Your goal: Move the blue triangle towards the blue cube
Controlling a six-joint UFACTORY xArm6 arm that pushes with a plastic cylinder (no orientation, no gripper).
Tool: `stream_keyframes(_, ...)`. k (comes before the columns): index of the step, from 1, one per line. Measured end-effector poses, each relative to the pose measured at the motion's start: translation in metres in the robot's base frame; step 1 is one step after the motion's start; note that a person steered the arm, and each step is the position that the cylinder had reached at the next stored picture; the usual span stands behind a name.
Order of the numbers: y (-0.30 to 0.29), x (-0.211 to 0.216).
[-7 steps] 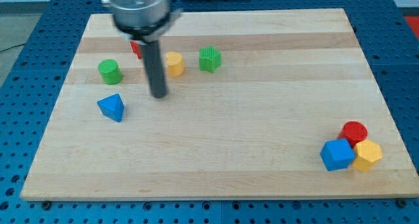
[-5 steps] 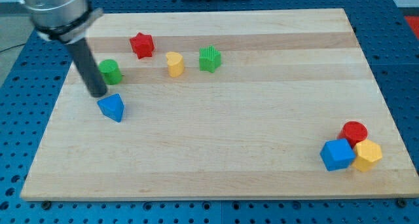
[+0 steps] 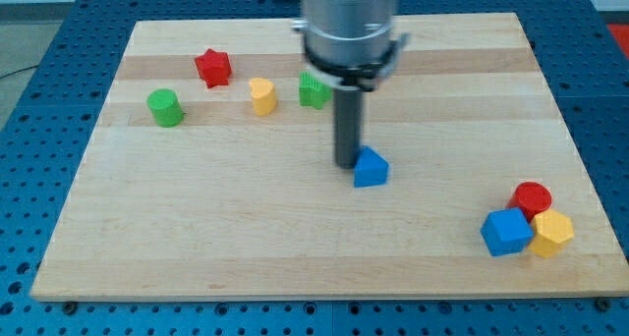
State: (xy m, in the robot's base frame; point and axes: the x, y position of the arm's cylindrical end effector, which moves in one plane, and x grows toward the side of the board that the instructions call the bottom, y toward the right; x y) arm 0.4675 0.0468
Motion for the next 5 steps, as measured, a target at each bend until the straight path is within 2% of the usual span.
stream_keyframes(1, 0.042, 0.0)
stream_keyframes(3, -0.014, 0.001)
stream_keyframes(5, 0.039, 0.015)
